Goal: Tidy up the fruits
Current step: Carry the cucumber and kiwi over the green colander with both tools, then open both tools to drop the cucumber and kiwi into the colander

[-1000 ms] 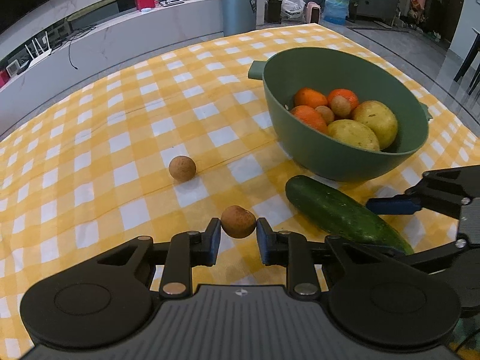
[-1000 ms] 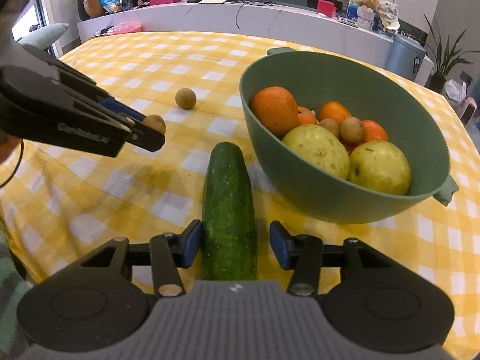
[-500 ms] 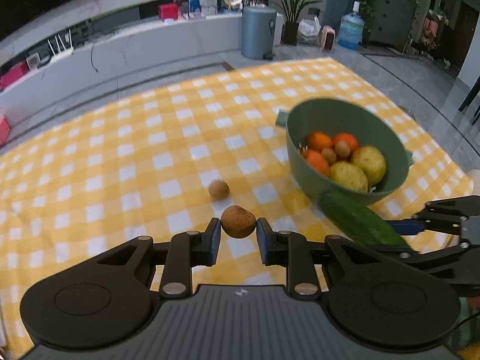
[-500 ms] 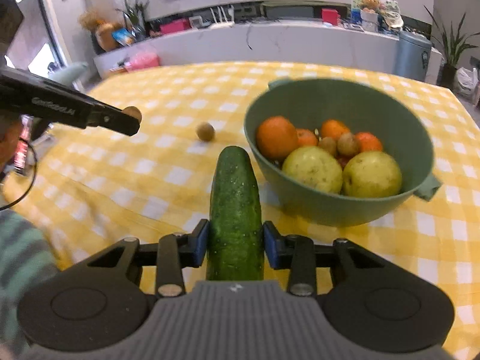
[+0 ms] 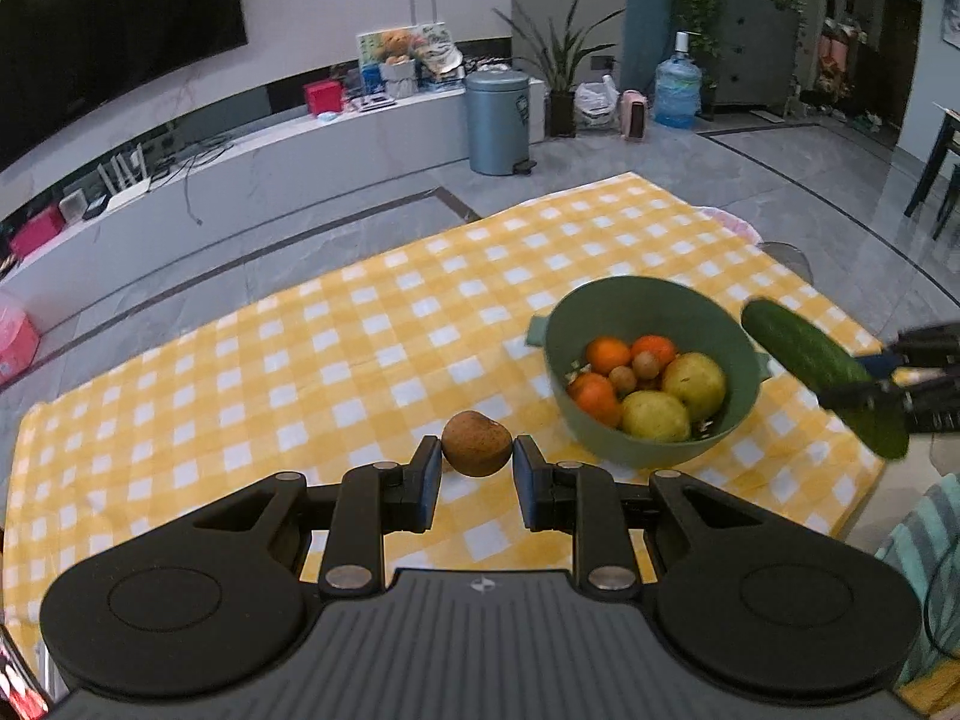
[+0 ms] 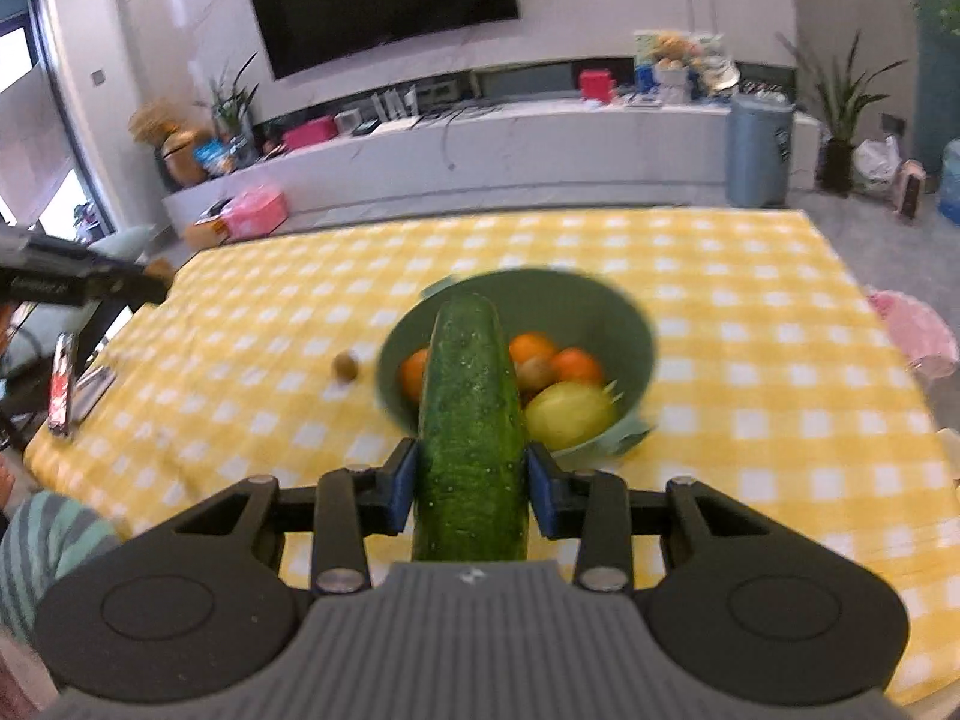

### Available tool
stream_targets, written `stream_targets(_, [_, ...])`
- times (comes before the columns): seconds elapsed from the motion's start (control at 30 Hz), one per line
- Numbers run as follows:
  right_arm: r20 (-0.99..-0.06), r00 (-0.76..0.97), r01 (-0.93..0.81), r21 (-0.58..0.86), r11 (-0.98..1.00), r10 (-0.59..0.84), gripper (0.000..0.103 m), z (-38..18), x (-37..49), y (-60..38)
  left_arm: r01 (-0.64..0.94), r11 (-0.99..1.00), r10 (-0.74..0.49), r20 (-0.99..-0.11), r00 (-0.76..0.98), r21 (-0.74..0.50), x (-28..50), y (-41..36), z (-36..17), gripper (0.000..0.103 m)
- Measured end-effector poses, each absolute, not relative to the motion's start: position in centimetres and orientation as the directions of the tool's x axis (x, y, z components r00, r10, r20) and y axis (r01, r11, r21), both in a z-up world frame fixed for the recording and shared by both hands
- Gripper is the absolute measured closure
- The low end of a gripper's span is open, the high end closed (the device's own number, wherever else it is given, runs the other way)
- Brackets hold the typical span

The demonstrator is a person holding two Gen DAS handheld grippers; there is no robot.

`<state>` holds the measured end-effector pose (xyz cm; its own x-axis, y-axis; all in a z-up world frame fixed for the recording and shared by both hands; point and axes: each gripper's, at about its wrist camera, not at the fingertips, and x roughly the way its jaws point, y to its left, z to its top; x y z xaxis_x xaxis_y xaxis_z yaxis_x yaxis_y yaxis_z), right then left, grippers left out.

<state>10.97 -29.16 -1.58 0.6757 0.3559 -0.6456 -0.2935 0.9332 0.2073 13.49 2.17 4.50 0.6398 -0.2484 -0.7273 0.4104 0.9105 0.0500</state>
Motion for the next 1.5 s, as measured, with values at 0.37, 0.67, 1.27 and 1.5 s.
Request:
stream_targets(0.37, [-0.624, 0.691, -0.205, 0.316, 0.926, 0.366, 0.068, -0.4, 16.9, -33.0, 0.528, 0.847, -0.310, -0.747, 0.589, 0.065, 17.2, -5.4, 1.9, 0.075])
stream_targets(0.67, [-0.678, 0.633, -0.175, 0.344, 0.922, 0.373, 0.067, -3.7, 22.3, -31.6, 0.561, 0.827, -0.312, -0.800, 0.512, 0.036, 20.9, -8.5, -3.8, 0.075])
stream_targets(1.27, [-0.793, 0.490, -0.251, 0.269, 0.930, 0.362, 0.067, -7.7, 28.2, -29.3, 0.579, 0.811, -0.385, -0.819, 0.425, -0.081, 25.7, -9.7, -7.4, 0.074])
stream_targets(1.5, [-0.816, 0.476, -0.276, 0.214, 0.937, 0.327, 0.067, -8.6, 28.4, -28.8, 0.589, 0.802, -0.391, -0.831, 0.396, -0.096, 26.4, -10.8, -8.5, 0.074])
